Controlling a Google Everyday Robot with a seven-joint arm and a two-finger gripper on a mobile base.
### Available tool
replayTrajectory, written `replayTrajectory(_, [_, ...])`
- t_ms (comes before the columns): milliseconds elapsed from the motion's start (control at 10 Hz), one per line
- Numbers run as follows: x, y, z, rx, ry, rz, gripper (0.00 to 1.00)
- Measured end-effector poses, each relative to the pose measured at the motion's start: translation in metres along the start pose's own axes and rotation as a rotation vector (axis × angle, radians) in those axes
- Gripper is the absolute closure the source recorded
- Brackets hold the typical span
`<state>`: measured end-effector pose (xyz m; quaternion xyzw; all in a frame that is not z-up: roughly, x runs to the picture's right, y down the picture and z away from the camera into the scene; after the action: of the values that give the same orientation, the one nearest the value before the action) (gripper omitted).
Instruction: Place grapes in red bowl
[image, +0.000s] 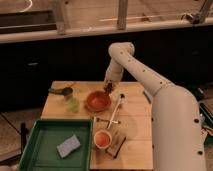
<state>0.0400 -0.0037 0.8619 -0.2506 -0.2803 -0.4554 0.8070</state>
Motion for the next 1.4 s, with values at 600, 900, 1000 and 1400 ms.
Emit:
replayTrajectory(600, [0.0002,0.0047,0.0017,-0.007,-0.007,0.009,0.47])
replayTrajectory(900, [-0.002,0.0045,0.0043,-0.019,-0.001,-0.004,0.26])
replayTrajectory(1000, [-0.0029,0.0025,0.004,-0.019,0.002,-0.006,0.26])
replayTrajectory(1400, [-0.0042,0.0022,0.003,-0.022,0.009,-0.002,0.26])
